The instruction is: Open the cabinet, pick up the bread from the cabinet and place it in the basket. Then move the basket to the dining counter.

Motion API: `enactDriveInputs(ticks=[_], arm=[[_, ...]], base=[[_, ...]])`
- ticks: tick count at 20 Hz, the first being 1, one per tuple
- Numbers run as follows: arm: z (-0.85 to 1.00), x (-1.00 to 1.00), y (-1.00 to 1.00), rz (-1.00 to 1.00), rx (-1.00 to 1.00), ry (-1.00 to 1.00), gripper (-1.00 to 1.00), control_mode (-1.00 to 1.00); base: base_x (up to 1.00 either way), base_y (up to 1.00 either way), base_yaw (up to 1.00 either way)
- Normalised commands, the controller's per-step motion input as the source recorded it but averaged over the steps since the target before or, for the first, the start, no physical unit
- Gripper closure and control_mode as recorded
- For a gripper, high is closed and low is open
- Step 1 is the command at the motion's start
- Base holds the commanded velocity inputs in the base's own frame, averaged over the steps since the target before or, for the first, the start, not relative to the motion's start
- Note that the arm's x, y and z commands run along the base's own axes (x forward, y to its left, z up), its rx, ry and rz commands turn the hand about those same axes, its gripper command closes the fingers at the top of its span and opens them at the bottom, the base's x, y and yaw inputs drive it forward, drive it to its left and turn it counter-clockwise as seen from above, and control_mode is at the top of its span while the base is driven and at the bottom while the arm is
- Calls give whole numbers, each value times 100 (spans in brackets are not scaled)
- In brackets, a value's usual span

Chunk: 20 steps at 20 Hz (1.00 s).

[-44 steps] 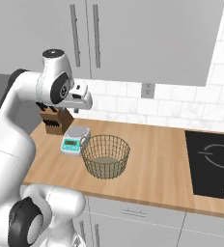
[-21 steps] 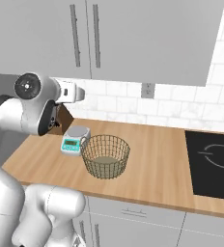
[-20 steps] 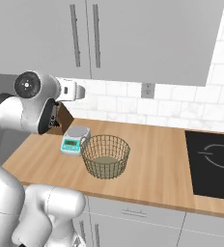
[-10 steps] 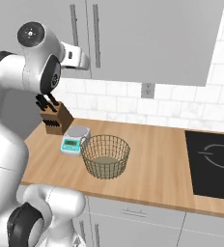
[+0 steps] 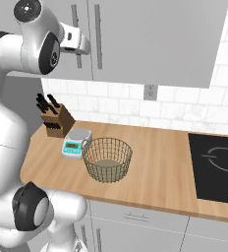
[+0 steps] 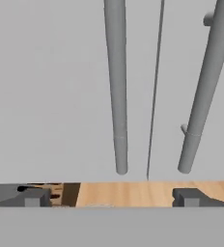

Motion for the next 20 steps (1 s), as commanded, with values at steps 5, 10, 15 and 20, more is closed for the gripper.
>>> enactDriveInputs(ticks=[5,10,15,20], arm=[[-19,33,0,-2,0,-15,-100,-100],[6,33,0,-1,0,-4,-100,-100],[21,46,-15,0,0,0,-100,-100],[0,17,-10,0,1,0,-100,-100]], base=[[0,0,0],[0,0,0],[0,0,0],[0,0,0]])
